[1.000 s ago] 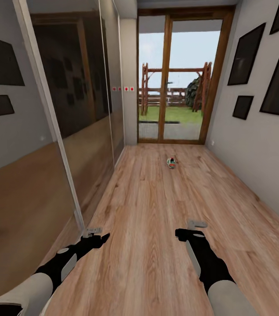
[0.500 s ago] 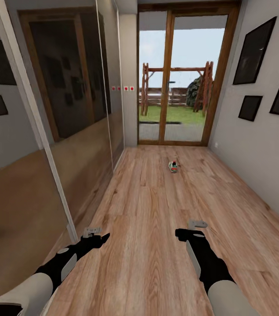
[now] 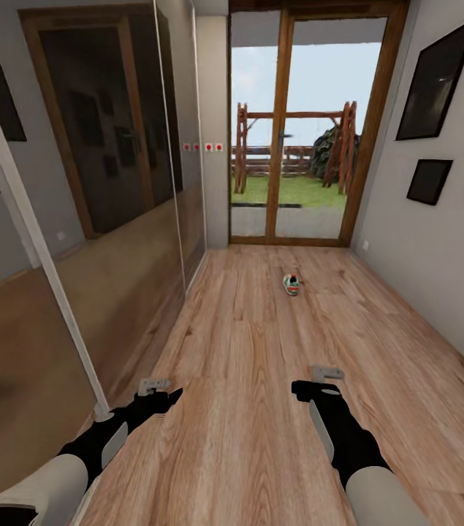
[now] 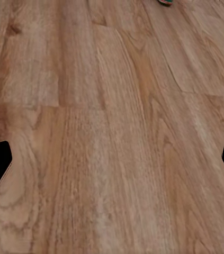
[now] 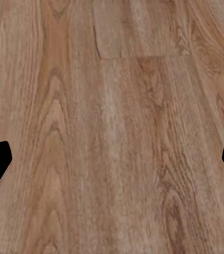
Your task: Pick up the two gym shoes and the two sandals from the corridor floor and place them onto the hallstand (shoe rack) in the corridor, making sure they are on the rack and not on the floor. Arrange them so the two gym shoes are next to each other and the two sandals are next to each other.
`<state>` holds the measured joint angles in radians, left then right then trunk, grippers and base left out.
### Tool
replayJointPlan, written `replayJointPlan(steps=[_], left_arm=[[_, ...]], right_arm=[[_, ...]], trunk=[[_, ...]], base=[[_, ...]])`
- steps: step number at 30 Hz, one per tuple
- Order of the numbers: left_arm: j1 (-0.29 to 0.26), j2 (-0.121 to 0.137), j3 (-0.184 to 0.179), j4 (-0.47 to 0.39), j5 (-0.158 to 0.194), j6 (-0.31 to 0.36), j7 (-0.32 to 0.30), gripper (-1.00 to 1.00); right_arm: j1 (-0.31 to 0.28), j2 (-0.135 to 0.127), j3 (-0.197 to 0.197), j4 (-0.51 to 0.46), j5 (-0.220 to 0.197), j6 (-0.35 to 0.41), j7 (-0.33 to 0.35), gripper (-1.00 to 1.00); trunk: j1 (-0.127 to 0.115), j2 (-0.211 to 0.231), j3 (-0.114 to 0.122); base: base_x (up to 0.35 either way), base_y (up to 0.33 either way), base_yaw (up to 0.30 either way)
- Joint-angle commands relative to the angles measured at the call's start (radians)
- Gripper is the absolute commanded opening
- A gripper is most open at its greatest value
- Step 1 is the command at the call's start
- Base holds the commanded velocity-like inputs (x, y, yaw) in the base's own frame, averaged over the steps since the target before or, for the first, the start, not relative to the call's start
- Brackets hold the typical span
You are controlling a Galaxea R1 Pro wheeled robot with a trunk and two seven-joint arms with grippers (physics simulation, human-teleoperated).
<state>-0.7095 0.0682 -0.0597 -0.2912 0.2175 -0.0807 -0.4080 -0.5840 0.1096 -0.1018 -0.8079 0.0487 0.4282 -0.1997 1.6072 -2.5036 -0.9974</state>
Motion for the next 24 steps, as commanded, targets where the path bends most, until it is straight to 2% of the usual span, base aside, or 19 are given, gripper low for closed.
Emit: replayJointPlan(steps=[1,24], left_arm=[[-0.001,0.001,-0.006,0.001,0.008,-0.004,-0.002,1.0],[-0.001,0.001,-0.006,0.001,0.008,-0.004,-0.002,1.0]], right_arm=[[0.0,0.001,-0.003,-0.002,0.005,0.006,0.0,1.0],[0.0,0.001,-0.003,-0.002,0.005,0.006,0.0,1.0]], trunk=[[0.0,0.0,-0.001],[0.0,0.0,-0.001]], base=[[0.345,0.0,0.0],[0.346,0.0,0.0]])
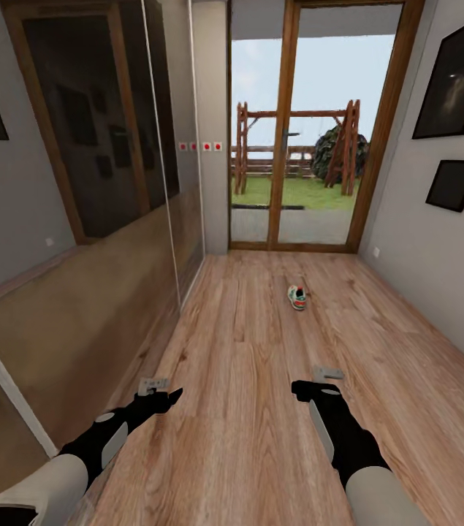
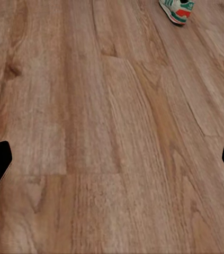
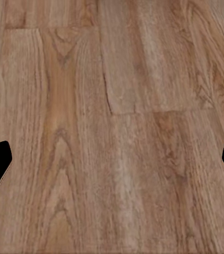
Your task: Pick up the two gym shoes and the two sandals from the corridor floor and place them onto the hallstand (shoe rack) in the corridor, making sure they are on the rack and not on the floor. Arrange them so the two gym shoes are next to each other and the two sandals are next to each other.
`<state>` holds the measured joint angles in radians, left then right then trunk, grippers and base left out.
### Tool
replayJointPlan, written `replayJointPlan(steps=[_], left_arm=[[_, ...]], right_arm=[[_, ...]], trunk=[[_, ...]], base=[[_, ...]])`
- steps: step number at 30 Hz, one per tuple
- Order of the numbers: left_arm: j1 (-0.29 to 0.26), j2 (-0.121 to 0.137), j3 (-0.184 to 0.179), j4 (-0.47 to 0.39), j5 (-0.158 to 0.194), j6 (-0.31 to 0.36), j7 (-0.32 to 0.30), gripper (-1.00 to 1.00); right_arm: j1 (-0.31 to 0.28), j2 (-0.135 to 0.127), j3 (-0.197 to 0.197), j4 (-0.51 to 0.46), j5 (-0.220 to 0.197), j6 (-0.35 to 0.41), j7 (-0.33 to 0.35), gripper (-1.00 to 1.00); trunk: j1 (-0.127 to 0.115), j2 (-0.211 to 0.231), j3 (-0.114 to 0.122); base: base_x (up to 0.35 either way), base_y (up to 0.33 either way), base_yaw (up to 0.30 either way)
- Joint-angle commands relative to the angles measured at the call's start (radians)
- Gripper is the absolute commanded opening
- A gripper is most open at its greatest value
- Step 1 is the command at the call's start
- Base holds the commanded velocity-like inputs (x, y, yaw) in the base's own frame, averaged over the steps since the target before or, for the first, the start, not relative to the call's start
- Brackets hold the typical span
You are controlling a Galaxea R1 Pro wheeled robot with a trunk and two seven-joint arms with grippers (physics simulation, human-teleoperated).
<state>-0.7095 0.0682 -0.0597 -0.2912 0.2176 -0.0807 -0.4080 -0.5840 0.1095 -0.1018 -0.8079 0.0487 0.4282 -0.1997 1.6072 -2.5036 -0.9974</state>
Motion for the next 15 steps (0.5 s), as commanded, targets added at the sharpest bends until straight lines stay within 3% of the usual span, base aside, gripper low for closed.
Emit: replayJointPlan(steps=[1,15], left_arm=[[-0.001,0.001,-0.006,0.001,0.008,-0.004,-0.002,1.0],[-0.001,0.001,-0.006,0.001,0.008,-0.003,-0.002,1.0]], right_arm=[[0.0,0.001,-0.003,-0.001,0.005,0.006,0.0,1.0],[0.0,0.001,-0.003,-0.001,0.005,0.006,0.0,1.0]], trunk=[[0.0,0.0,-0.001],[0.0,0.0,-0.001]], base=[[0.346,0.0,0.0],[0.346,0.0,0.0]])
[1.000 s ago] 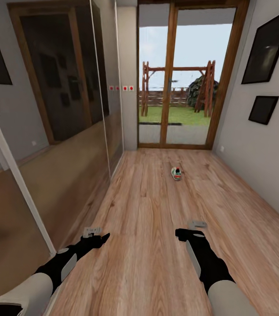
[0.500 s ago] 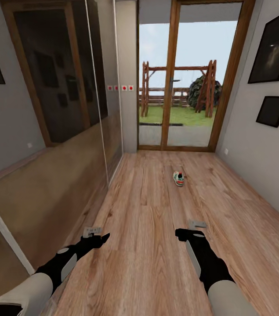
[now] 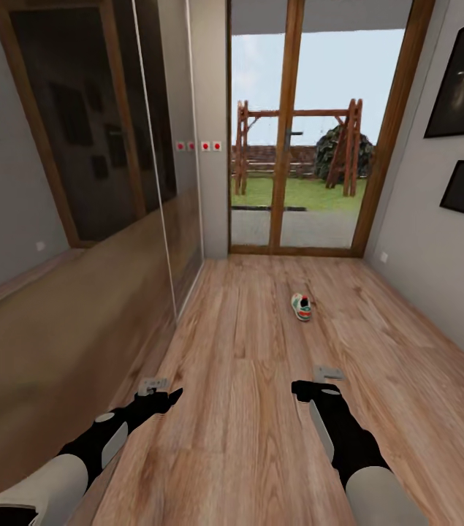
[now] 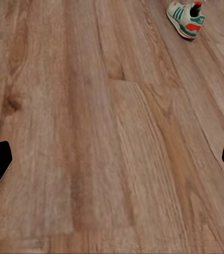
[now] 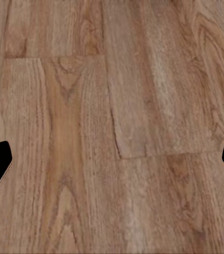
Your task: Pick up the two gym shoes and the two sandals from the corridor floor and place them onto the hallstand (shoe rack) in the corridor, making sure they are on the rack and not on the floor. Arrange them so the two gym shoes are next to each other and the two sandals are next to each other.
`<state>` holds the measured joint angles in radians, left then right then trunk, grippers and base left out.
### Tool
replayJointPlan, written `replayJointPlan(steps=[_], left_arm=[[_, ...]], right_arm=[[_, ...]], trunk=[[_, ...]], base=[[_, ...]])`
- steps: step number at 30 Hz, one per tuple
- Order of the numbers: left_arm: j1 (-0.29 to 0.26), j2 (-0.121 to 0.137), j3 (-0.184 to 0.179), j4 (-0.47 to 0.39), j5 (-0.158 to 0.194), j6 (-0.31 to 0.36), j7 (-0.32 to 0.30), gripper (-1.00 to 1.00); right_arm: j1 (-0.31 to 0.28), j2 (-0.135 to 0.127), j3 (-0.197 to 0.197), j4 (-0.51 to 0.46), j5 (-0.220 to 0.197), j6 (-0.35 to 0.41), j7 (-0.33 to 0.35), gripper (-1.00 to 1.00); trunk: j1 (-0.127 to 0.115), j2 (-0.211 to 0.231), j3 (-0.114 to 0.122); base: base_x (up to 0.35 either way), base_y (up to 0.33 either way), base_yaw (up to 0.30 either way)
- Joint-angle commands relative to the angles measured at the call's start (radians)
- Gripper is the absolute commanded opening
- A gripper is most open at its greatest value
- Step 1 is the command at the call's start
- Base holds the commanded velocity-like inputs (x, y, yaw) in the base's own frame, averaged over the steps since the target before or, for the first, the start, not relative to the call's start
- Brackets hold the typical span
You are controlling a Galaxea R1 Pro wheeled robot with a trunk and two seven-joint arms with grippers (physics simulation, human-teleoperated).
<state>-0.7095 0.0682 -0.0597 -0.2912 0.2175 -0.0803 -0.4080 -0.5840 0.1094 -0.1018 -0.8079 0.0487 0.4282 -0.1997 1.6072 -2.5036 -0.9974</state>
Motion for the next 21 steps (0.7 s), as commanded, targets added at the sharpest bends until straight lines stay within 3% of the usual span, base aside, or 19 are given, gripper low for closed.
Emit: replayJointPlan(steps=[1,21], left_arm=[[-0.001,0.001,-0.006,0.001,0.008,-0.003,-0.002,1.0],[-0.001,0.0,-0.006,0.001,0.008,-0.003,-0.002,1.0]], right_arm=[[0.0,0.001,-0.003,-0.001,0.005,0.006,0.0,1.0],[0.0,0.001,-0.003,-0.001,0.005,0.006,0.0,1.0]], trunk=[[0.0,0.0,-0.001],[0.0,0.0,-0.001]], base=[[0.346,-0.006,0.0],[0.323,-0.11,0.0]])
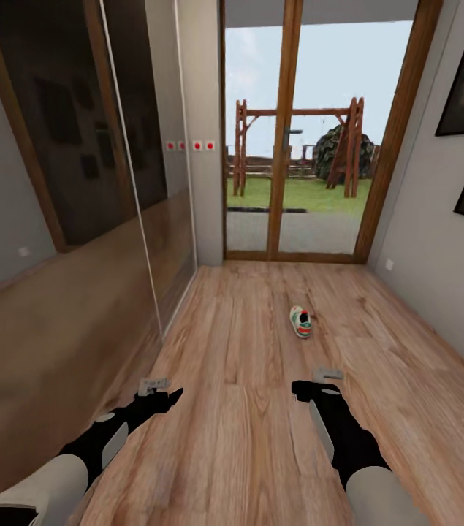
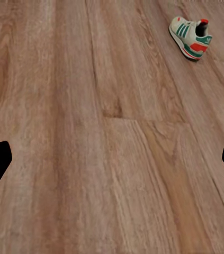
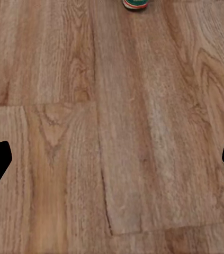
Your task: Pick up the two gym shoes and the two sandals from the corridor floor and place them onto the hallstand (shoe rack) in the corridor, making sure they are on the rack and not on the floor. Arrange them so the two gym shoes are next to each other and the two sandals are next to each other.
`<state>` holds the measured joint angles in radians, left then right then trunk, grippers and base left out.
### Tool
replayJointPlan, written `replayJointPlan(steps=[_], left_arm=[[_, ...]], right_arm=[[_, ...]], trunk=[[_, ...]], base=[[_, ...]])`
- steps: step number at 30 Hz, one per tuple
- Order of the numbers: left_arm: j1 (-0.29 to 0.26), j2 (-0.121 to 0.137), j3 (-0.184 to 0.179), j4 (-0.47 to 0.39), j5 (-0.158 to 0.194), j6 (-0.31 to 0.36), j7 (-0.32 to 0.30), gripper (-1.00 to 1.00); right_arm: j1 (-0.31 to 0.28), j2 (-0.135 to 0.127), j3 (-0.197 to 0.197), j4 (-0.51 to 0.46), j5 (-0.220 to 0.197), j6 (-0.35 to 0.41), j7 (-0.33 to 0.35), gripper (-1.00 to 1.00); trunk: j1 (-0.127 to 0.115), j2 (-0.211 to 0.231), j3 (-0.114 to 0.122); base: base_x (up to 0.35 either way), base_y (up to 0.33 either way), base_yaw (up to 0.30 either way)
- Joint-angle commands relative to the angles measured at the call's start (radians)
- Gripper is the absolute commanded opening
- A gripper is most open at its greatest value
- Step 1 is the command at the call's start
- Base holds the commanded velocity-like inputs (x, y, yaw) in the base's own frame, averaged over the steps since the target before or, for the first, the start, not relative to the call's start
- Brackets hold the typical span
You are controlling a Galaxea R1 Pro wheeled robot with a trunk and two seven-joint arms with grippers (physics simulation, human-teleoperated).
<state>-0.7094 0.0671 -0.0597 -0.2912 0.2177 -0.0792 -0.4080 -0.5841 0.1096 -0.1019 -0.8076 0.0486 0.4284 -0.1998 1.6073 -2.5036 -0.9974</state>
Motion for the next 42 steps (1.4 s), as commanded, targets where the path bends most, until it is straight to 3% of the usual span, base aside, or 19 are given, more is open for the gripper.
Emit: replayJointPlan(steps=[1,30,42], left_arm=[[-0.001,0.001,-0.006,0.001,0.008,-0.004,-0.002,1.0],[-0.001,0.001,-0.006,0.001,0.008,-0.003,-0.002,1.0],[-0.001,0.001,-0.006,0.001,0.008,-0.003,-0.002,1.0]], right_arm=[[0.0,0.001,-0.002,-0.001,0.005,0.006,0.0,1.0],[0.0,0.001,-0.002,-0.002,0.005,0.006,0.0,1.0],[0.0,0.001,-0.002,-0.002,0.005,0.006,0.0,1.0]], trunk=[[0.0,0.0,-0.001],[0.0,0.0,-0.001],[0.0,0.0,-0.001]], base=[[0.287,-0.163,0.0],[0.226,-0.221,-0.002],[0.271,-0.23,-0.141]])
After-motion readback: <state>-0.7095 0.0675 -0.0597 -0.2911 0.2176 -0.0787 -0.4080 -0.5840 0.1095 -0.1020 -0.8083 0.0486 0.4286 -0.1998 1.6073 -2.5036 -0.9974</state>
